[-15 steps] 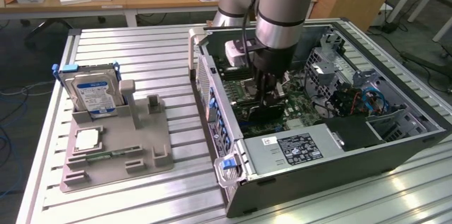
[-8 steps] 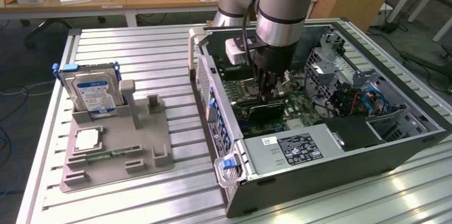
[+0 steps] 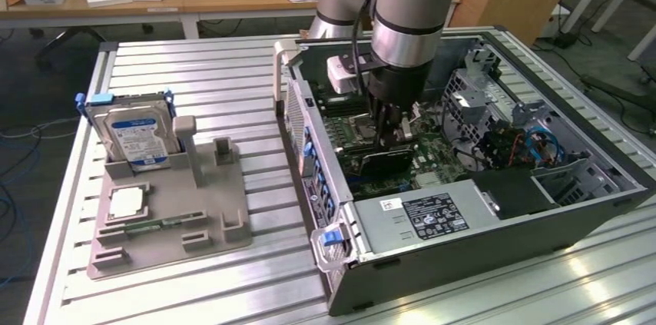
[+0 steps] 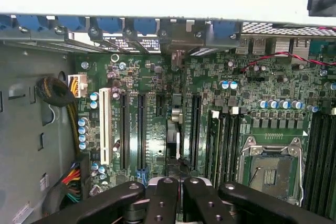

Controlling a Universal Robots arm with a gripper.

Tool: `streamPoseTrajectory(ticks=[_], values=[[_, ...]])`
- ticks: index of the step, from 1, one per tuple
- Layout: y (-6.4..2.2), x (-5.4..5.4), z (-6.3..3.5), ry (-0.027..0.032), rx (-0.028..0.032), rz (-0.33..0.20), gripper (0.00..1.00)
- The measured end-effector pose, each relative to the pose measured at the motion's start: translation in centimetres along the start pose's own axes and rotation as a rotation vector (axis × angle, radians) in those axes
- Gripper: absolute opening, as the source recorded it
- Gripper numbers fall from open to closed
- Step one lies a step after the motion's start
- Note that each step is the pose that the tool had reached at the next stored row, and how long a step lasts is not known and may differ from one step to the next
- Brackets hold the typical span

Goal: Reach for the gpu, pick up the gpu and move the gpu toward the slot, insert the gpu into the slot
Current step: 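Insert the gpu into the slot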

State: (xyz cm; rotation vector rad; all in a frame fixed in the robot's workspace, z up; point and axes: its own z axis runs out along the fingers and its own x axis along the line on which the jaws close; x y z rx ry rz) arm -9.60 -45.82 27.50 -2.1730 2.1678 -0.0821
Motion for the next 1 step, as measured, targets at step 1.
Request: streamPoseTrajectory(ticks=[1], values=[[0.0, 0.0, 0.0, 0.0, 0.0, 0.0, 0.1]])
